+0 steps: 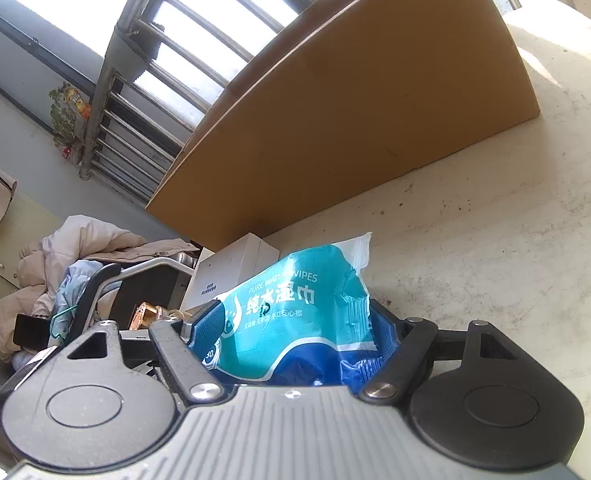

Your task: Organize objects

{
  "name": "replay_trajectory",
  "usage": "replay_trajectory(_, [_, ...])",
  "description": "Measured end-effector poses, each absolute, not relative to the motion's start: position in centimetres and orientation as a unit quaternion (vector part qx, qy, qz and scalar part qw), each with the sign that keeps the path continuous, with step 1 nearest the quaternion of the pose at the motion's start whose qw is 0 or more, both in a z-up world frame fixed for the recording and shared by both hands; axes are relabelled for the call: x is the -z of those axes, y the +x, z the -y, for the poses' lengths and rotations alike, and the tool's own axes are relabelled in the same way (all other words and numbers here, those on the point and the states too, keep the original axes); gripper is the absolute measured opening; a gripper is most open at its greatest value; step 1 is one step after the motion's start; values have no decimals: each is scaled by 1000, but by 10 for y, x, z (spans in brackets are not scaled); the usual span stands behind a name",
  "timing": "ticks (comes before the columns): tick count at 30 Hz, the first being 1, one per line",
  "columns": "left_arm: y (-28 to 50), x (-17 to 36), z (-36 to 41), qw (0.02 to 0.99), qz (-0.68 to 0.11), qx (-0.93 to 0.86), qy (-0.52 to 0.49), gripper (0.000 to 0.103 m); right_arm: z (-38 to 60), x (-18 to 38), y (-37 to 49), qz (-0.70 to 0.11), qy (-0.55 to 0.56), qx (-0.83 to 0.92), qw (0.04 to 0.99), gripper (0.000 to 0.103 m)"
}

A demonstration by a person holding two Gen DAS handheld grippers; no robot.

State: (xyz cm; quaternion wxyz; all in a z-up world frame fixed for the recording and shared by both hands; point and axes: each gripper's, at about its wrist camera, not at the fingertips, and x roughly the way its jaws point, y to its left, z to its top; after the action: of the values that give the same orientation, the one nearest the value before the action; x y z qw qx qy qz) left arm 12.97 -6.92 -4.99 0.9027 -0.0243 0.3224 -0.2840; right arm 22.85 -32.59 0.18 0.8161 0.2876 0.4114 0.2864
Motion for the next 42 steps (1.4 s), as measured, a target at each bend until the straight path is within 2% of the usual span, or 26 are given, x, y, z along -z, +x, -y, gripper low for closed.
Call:
replay_trajectory(3, [129, 49, 69, 905, -321, 279, -20, 75, 326, -5, 225, -407, 283, -284, 821, 73])
replay_trajectory(17, [144, 49, 82, 905, -318, 282, 7, 74, 331, -9, 219, -399, 266, -281, 832, 73])
replay_trajectory(24, [143, 48, 91, 903, -318, 284, 44, 80, 335, -11, 213, -393, 254, -276, 840, 76])
replay_trajectory(42, [140, 57, 103, 903, -319, 283, 48, 82, 337, -3, 214, -394, 276, -286, 829, 79])
